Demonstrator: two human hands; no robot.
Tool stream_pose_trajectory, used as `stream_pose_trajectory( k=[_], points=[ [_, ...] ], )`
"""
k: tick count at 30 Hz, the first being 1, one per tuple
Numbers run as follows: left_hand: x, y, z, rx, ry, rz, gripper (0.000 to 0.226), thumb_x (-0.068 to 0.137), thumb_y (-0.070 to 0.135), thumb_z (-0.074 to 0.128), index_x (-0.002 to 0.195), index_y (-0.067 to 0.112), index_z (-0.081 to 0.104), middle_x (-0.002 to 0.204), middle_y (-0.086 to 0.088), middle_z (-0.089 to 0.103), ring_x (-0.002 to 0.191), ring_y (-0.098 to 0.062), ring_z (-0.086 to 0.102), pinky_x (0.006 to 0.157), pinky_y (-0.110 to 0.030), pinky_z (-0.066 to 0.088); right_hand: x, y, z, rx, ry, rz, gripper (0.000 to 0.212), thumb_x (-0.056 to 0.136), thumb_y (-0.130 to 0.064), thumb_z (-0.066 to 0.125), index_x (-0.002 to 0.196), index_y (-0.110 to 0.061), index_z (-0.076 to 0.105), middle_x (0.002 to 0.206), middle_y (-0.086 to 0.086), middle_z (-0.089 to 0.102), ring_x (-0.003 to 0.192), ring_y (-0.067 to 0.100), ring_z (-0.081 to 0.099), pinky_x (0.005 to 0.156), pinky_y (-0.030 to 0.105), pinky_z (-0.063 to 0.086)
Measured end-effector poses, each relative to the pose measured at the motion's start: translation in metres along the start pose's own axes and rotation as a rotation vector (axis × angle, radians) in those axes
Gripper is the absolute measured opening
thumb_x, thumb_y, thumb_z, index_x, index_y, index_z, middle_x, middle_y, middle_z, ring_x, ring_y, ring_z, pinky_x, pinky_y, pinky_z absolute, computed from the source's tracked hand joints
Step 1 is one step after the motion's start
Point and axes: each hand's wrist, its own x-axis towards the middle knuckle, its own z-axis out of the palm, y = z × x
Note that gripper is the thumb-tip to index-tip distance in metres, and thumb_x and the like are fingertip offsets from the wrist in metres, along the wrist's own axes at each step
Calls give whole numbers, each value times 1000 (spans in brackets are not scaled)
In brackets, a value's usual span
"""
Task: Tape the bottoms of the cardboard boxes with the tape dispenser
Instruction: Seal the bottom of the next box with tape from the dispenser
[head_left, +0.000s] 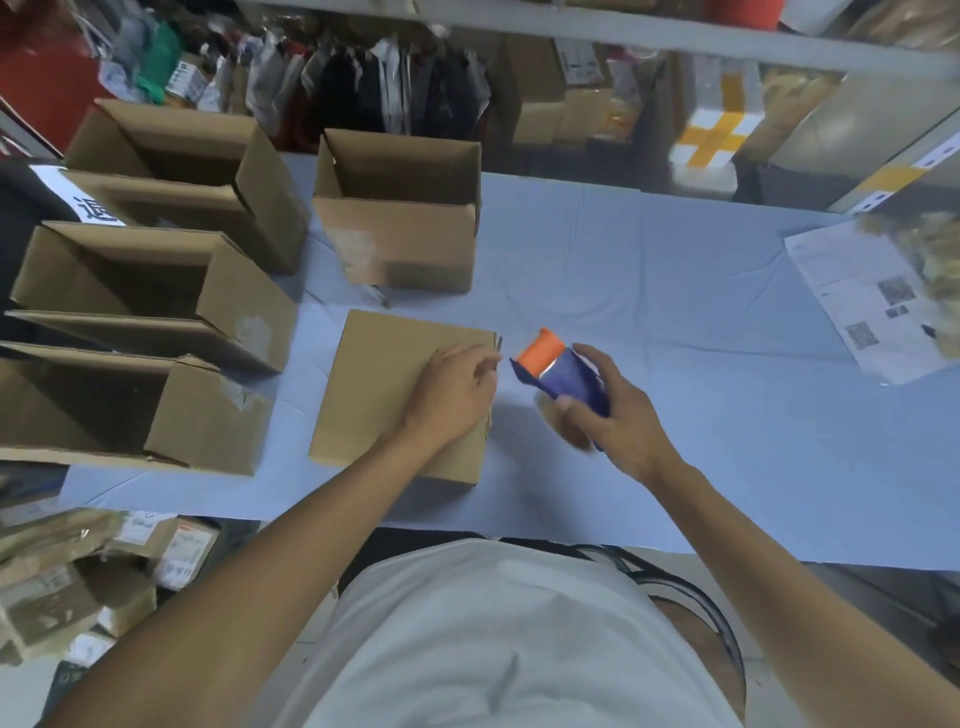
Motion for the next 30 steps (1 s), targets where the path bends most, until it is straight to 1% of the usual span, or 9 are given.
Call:
stream_pose_trajectory(
  k=[2,4,5,7,11,16,19,22,30],
  points=[
    [10,9,-8,-232,-63,-151,25,95,11,55,116,8,67,114,-6,70,103,-20,65,97,-30,48,-1,-7,1,-34,-22,6,75,69,-62,79,130,-56,36,101,-23,62,88,3,64,73,20,53],
    [14,16,-15,-569,-186,-257,21,97,11,53,107,-2,67,101,-9,68,91,-18,65,91,-37,54,1,-10,3,-78,-31,-59,69,65,-61,83,122,-51,44,100,-27,62,89,-1,62,72,18,51],
    [14,18,-18,-706,-235,-284,20,98,13,54,100,-2,67,93,-8,67,85,-16,65,83,-34,58,1,-11,3,-95,-30,-96,64,66,-60,83,118,-49,48,101,-30,60,91,-3,60,71,16,49],
    [13,18,-24,-839,-277,-312,19,99,14,54,90,6,68,85,-4,69,78,-11,67,73,-26,57,2,-13,4,-111,-19,-139,58,67,-59,83,114,-45,50,101,-32,59,91,-4,59,69,13,48],
    [13,13,-29,-942,-289,-391,13,98,5,55,96,7,67,89,-5,71,81,-12,69,73,-26,57,6,-15,3,-121,-26,-165,55,70,-58,81,114,-43,52,100,-28,61,90,-2,60,68,14,49],
    [16,10,-28,-974,-300,-475,12,94,0,57,101,4,66,90,-8,71,80,-14,70,71,-26,58,12,-15,2,-222,-78,-198,51,74,-61,76,112,-42,48,94,-26,60,83,2,60,68,25,54],
    [17,11,-28,-1040,-319,-521,13,94,0,56,101,2,67,86,-7,73,77,-13,71,69,-25,58,12,-16,2,-216,-67,-213,52,73,-73,69,109,-43,47,93,-24,60,80,3,60,63,21,52],
    [15,12,-30,-1030,-317,-516,13,92,-3,58,100,2,67,83,-7,73,77,-14,71,69,-25,57,11,-16,3,-174,-96,-230,51,76,-69,70,112,-43,45,97,-25,59,85,3,61,65,20,53],
    [12,14,-24,-416,-33,-462,19,78,-7,63,77,9,72,76,-10,73,73,-27,72,69,-34,61,17,-15,3,-272,-152,-263,68,68,-53,81,124,-38,46,107,-15,62,87,10,59,74,26,50]
  ],
)
